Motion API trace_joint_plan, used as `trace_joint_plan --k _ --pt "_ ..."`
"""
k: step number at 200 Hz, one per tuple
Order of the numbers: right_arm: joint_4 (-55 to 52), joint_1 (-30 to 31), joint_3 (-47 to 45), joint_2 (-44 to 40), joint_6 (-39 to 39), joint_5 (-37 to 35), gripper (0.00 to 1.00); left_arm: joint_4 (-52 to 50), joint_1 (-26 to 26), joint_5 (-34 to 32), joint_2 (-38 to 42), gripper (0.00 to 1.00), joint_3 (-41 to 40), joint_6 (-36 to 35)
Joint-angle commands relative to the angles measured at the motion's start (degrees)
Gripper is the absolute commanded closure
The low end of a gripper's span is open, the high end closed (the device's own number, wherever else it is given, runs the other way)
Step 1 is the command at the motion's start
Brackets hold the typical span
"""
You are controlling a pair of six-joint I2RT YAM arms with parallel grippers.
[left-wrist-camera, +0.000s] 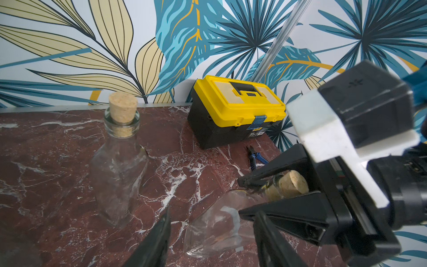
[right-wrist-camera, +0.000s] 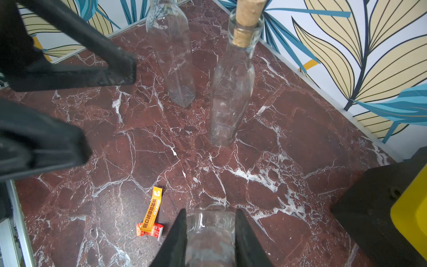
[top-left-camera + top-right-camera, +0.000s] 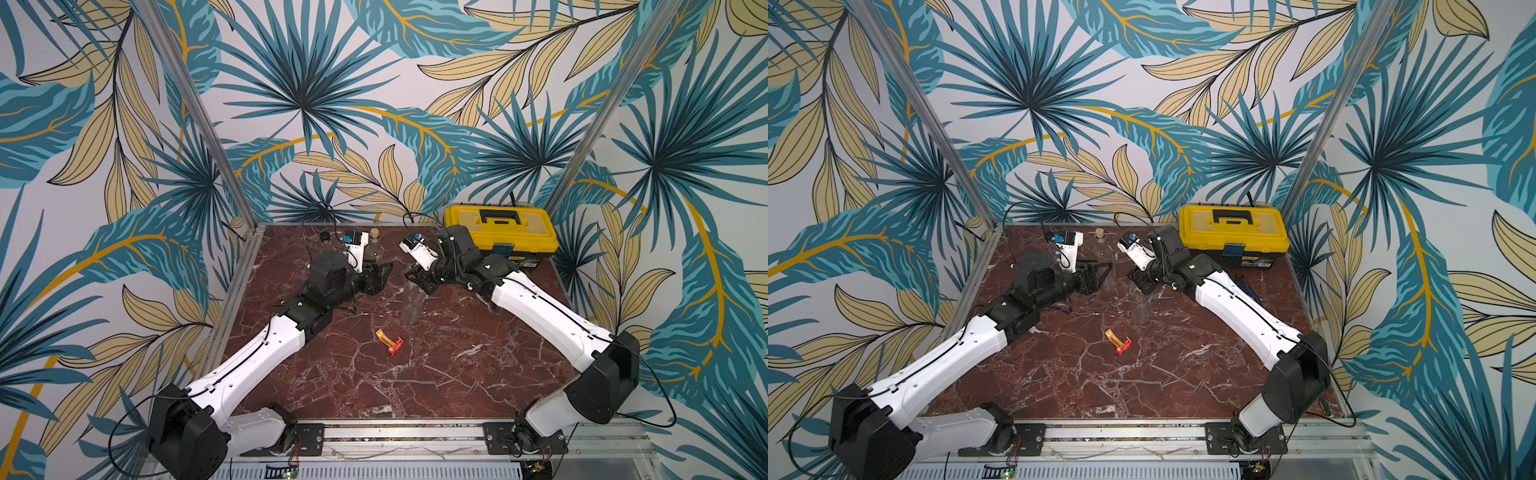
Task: Remove the label from the bottle
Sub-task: Place the bottle at the center of the board.
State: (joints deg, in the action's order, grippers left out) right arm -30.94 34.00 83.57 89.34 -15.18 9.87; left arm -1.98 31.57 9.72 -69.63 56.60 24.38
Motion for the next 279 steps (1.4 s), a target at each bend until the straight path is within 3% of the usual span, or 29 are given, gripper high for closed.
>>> trace_joint_plan --k 1,38,80,106,130,154,231,279 --pt "3.51 0.37 -1.1 0.56 -1.29 0.1 1.0 0.48 0.24 0.64 -0.51 0.41 2.28 -0.97" --pt "3.62 0.45 -1.79 1.44 -0.93 0.84 1.0 0.48 0.24 0.74 -0.95 0.41 2.71 -1.29" --pt "2.69 0.82 -1.85 2.14 -0.5 1.73 0.89 0.49 0.24 1.02 -1.3 0.41 3.01 -1.53" --pt "2.02 0.98 -2.09 2.07 -0.04 1.45 0.76 0.48 0.24 0.78 -1.17 0.41 2.91 -1.61" --pt "2.2 0.99 -2.21 1.89 0.38 1.14 0.56 0.48 0.24 0.83 -1.13 0.41 2.75 -1.79" --pt "1.89 0.99 -1.47 2.24 0.92 0.65 0.44 0.48 0.24 0.92 -1.21 0.41 2.73 -1.79" --pt "0.92 0.98 2.04 1.24 4.75 1.04 0.22 0.51 0.24 0.69 0.39 0.41 1.88 -2.88" --pt "-2.97 0.93 7.27 0.16 7.68 -0.08 0.18 0.49 0.16 -1.85 4.15 0.41 0.04 -4.57"
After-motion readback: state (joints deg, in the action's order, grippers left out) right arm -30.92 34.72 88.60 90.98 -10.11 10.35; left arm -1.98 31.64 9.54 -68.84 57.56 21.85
